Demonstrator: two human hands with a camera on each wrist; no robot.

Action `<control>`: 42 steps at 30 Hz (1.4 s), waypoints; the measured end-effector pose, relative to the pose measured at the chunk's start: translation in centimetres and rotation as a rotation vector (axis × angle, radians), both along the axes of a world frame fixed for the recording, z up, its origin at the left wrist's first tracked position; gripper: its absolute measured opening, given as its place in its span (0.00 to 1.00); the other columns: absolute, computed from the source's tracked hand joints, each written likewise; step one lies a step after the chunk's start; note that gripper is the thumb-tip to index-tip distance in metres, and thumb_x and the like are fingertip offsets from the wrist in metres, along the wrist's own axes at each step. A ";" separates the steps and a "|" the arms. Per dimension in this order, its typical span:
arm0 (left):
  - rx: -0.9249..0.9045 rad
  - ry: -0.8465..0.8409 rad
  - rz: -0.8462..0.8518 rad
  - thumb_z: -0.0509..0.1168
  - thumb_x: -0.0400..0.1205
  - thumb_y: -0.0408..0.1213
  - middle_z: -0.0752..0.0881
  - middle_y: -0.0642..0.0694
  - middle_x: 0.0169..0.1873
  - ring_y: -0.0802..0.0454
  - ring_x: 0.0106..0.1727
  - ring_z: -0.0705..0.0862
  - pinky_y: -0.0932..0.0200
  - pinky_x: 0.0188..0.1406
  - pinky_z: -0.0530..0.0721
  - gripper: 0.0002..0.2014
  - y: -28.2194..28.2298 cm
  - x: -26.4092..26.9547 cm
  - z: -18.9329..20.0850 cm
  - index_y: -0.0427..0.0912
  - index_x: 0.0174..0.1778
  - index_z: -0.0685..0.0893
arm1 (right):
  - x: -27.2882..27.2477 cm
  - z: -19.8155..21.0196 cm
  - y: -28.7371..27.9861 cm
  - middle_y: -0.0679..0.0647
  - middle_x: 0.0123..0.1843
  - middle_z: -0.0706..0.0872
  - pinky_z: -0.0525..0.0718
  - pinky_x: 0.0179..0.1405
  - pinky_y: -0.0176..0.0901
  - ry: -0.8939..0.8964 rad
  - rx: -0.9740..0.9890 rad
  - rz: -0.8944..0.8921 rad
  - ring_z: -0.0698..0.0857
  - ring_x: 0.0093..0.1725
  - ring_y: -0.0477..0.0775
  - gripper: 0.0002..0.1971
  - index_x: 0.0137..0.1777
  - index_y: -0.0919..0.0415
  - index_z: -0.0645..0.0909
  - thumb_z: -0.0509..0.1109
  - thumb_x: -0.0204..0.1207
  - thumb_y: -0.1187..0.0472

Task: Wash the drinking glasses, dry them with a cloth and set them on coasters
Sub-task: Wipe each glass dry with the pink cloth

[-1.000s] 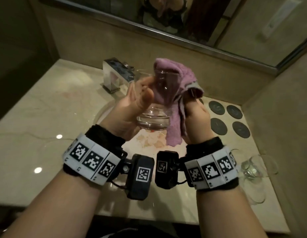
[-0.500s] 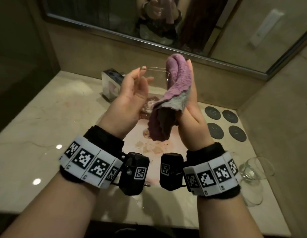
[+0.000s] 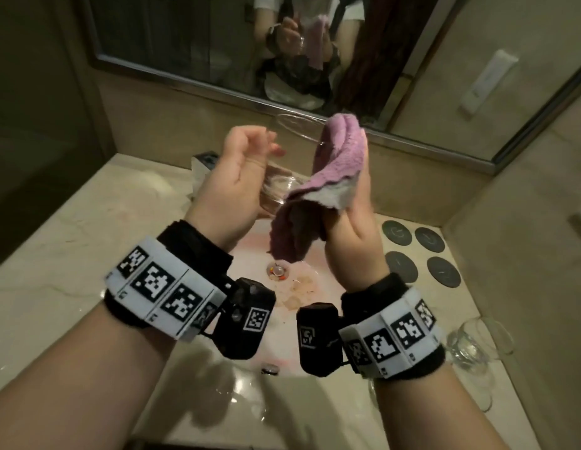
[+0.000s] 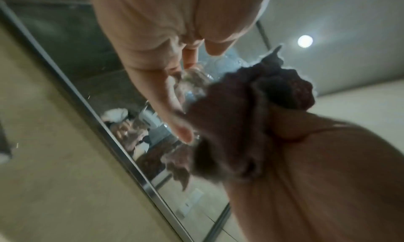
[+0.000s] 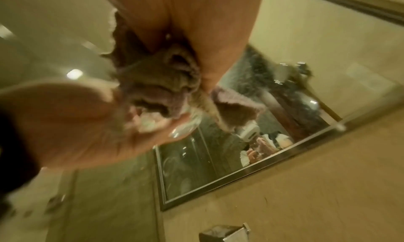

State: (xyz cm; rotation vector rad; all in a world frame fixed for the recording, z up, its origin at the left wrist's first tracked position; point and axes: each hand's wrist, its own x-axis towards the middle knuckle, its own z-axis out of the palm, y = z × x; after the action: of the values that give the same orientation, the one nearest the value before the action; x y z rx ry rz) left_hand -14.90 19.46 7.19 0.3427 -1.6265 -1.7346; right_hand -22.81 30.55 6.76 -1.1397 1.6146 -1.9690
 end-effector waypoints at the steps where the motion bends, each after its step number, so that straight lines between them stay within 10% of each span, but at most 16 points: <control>1: 0.055 0.006 -0.014 0.49 0.83 0.56 0.81 0.52 0.57 0.53 0.44 0.83 0.46 0.38 0.85 0.12 0.2 -0.3 0.1 0.57 0.52 0.72 | 0.3 0.1 -0.3 0.68 0.83 0.52 0.53 0.83 0.46 0.004 -0.011 -0.041 0.55 0.82 0.55 0.36 0.79 0.76 0.40 0.56 0.79 0.66; 3: 0.116 -0.024 -0.123 0.53 0.74 0.69 0.78 0.48 0.66 0.48 0.58 0.83 0.35 0.54 0.84 0.28 0.3 -0.8 0.1 0.53 0.61 0.73 | 0.3 0.4 -0.6 0.68 0.82 0.57 0.58 0.80 0.43 -0.012 -0.039 -0.064 0.62 0.80 0.54 0.40 0.79 0.77 0.41 0.58 0.78 0.57; 5: 0.080 -0.034 -0.227 0.59 0.55 0.80 0.79 0.53 0.67 0.53 0.62 0.83 0.48 0.49 0.87 0.50 0.1 -0.9 -0.2 0.50 0.68 0.69 | 0.2 0.9 -0.5 0.64 0.65 0.80 0.77 0.65 0.46 -0.119 -0.029 -0.019 0.81 0.59 0.56 0.38 0.75 0.76 0.58 0.63 0.74 0.50; 9: 0.081 0.018 -0.439 0.76 0.49 0.64 0.88 0.61 0.46 0.60 0.46 0.88 0.65 0.35 0.85 0.49 -1.0 -1.2 0.3 0.48 0.63 0.66 | -1.4 1.2 -0.2 0.59 0.46 0.84 0.76 0.66 0.56 -0.573 -0.023 -0.016 0.80 0.46 0.56 0.19 0.46 0.62 0.80 0.79 0.62 0.50; 13: 0.096 -0.010 -0.300 0.72 0.37 0.74 0.79 0.51 0.49 0.55 0.48 0.88 0.63 0.34 0.86 0.54 -1.6 -1.8 0.6 0.53 0.57 0.64 | -1.8 1.1 0.3 0.43 0.23 0.84 0.82 0.31 0.32 -0.490 0.033 -0.124 0.83 0.28 0.42 0.14 0.38 0.58 0.76 0.55 0.84 0.65; 16: 0.033 -0.051 -0.281 0.63 0.52 0.74 0.76 0.48 0.41 0.61 0.31 0.85 0.59 0.30 0.85 0.38 -1.3 -1.5 1.1 0.58 0.54 0.66 | -1.5 0.9 -0.2 0.48 0.38 0.88 0.85 0.41 0.33 -0.358 -0.065 -0.069 0.85 0.37 0.39 0.09 0.54 0.70 0.76 0.59 0.82 0.64; 19: 0.040 -0.039 -0.167 0.48 0.76 0.68 0.77 0.38 0.45 0.47 0.40 0.81 0.48 0.37 0.85 0.25 -1.0 -1.6 1.2 0.56 0.60 0.68 | -0.1 1.6 -1.1 0.64 0.72 0.73 0.71 0.74 0.59 -0.257 -0.006 -0.104 0.74 0.69 0.56 0.48 0.79 0.70 0.57 0.72 0.68 0.40; 22: -0.042 -0.051 -0.188 0.50 0.66 0.77 0.78 0.57 0.56 0.52 0.56 0.83 0.52 0.52 0.84 0.40 -0.5 -1.7 1.2 0.56 0.68 0.63 | -0.1 2.2 -1.2 0.60 0.53 0.86 0.82 0.58 0.51 -0.302 0.022 -0.114 0.82 0.52 0.53 0.27 0.66 0.69 0.74 0.65 0.78 0.46; 25: -0.031 -0.004 -0.354 0.77 0.49 0.67 0.74 0.60 0.64 0.62 0.50 0.85 0.56 0.44 0.86 0.52 -1.2 -1.5 1.0 0.55 0.67 0.64 | -1.5 2.7 -0.8 0.51 0.32 0.78 0.75 0.38 0.40 -0.365 0.133 -0.133 0.76 0.33 0.47 0.15 0.37 0.59 0.75 0.53 0.85 0.61; 28: 0.035 -0.067 -0.494 0.86 0.44 0.44 0.74 0.49 0.66 0.48 0.55 0.87 0.54 0.39 0.87 0.51 -2.3 -0.9 1.0 0.55 0.63 0.67 | -2.2 3.6 -0.7 0.51 0.39 0.79 0.80 0.52 0.52 -0.330 0.224 -0.081 0.78 0.38 0.49 0.14 0.39 0.55 0.74 0.52 0.86 0.60; 35: 0.135 -0.134 -0.464 0.86 0.39 0.52 0.76 0.47 0.59 0.50 0.43 0.88 0.50 0.31 0.88 0.48 -2.6 0.3 -0.1 0.55 0.54 0.70 | -5.2 5.8 0.4 0.43 0.45 0.81 0.84 0.41 0.33 0.364 0.281 -0.467 0.83 0.43 0.36 0.11 0.55 0.52 0.69 0.68 0.78 0.59; 39: 0.263 -0.078 -0.467 0.84 0.50 0.53 0.87 0.46 0.50 0.45 0.39 0.86 0.50 0.40 0.74 0.38 -2.8 0.4 -0.7 0.52 0.57 0.81 | -4.3 6.6 0.6 0.44 0.50 0.75 0.76 0.44 0.21 0.845 0.410 -0.286 0.77 0.45 0.34 0.10 0.55 0.53 0.79 0.72 0.74 0.60; 42: 0.303 -0.059 -0.411 0.83 0.54 0.54 0.88 0.45 0.45 0.45 0.38 0.86 0.47 0.45 0.69 0.42 -3.0 0.4 -0.7 0.44 0.62 0.76 | -4.0 6.7 1.0 0.49 0.52 0.82 0.79 0.42 0.27 0.560 0.413 -0.062 0.81 0.43 0.38 0.07 0.55 0.50 0.82 0.68 0.78 0.54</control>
State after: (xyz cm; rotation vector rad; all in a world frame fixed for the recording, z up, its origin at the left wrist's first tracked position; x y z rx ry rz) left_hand -14.48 16.47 6.48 0.2096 -1.5510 -2.3116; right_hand -26.85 31.57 13.47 -1.5532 2.2175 -1.3037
